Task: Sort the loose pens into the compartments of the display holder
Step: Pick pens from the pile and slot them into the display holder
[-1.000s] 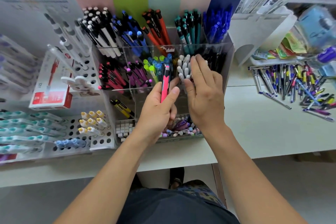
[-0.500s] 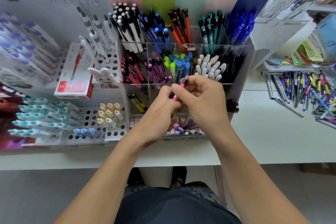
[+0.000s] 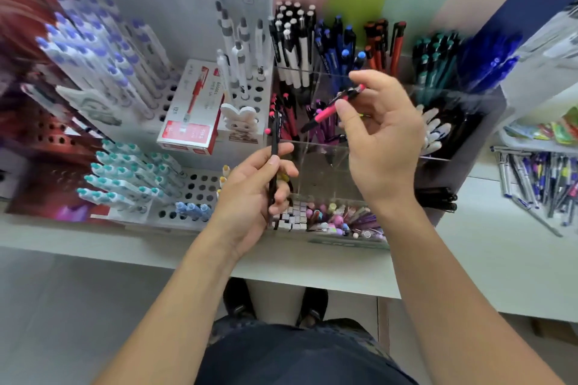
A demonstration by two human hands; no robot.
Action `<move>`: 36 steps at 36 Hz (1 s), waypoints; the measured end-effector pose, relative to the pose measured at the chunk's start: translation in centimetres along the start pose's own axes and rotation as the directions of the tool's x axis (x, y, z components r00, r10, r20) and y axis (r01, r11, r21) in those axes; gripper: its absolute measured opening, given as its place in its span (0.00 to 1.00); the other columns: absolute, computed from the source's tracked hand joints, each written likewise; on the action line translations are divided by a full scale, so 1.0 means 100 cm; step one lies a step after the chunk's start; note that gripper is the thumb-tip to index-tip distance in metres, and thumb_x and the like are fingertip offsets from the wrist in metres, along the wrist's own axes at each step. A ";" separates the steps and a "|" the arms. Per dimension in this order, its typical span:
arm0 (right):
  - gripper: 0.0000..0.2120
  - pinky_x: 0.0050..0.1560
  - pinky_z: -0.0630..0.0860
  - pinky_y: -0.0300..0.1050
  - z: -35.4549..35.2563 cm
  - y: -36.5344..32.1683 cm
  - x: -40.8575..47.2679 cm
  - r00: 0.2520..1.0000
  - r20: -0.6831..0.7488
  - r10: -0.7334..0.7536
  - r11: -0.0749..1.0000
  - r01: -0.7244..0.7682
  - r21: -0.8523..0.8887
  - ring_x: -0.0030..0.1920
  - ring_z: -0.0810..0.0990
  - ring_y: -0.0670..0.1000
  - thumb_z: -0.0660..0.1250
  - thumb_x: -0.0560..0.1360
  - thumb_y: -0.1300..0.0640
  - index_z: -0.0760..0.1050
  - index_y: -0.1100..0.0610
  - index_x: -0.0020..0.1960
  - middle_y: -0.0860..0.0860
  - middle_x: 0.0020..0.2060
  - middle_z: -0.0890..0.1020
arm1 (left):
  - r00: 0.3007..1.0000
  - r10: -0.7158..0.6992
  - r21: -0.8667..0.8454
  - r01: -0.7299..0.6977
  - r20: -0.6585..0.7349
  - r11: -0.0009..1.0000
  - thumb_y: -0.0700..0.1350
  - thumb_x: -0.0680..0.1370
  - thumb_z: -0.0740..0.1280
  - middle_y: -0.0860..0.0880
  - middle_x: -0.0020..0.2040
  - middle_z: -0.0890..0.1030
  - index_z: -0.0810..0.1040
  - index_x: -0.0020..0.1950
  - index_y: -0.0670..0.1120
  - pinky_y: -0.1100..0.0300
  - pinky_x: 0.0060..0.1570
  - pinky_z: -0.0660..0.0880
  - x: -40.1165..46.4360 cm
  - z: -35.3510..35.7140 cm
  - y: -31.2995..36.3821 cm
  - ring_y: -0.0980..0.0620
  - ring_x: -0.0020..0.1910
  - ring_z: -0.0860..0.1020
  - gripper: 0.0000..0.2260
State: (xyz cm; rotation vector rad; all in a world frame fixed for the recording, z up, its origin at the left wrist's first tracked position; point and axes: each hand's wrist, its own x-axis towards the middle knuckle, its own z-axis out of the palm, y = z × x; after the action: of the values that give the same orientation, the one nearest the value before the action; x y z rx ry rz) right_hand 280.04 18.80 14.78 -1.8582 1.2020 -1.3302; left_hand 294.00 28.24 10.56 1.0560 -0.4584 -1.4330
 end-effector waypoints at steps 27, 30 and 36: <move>0.09 0.31 0.72 0.38 -0.040 -0.009 -0.010 0.938 0.068 0.339 0.899 -0.344 0.272 0.29 0.75 0.46 0.68 0.81 0.60 0.80 0.59 0.43 0.48 0.29 0.78 | 0.944 0.127 0.485 -0.269 0.306 0.832 0.42 0.83 0.65 0.55 0.42 0.83 0.79 0.59 0.54 0.61 0.38 0.77 0.022 0.055 0.005 0.54 0.38 0.80 0.09; 0.07 0.33 0.75 0.43 -0.074 -0.004 -0.003 0.908 -0.325 0.265 0.946 -0.180 0.270 0.32 0.77 0.51 0.66 0.82 0.59 0.81 0.58 0.48 0.50 0.33 0.80 | 0.931 0.111 0.543 -0.296 0.347 0.786 0.45 0.81 0.68 0.53 0.50 0.85 0.80 0.57 0.55 0.58 0.48 0.80 0.028 0.067 -0.004 0.50 0.49 0.83 0.07; 0.03 0.44 0.81 0.51 -0.139 0.030 0.014 0.805 -0.586 -0.097 0.953 -0.095 -0.287 0.40 0.82 0.51 0.66 0.81 0.55 0.78 0.50 0.53 0.51 0.42 0.83 | 0.903 0.042 0.593 -0.315 0.427 0.741 0.43 0.81 0.69 0.55 0.53 0.84 0.82 0.58 0.51 0.61 0.52 0.79 0.035 0.088 -0.019 0.56 0.51 0.82 0.07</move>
State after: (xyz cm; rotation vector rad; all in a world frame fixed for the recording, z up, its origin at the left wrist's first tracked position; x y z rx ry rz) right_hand 266.22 17.04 17.88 -1.6709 1.8111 -1.9070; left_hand 286.30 22.65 12.34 1.2172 -1.4046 -1.3243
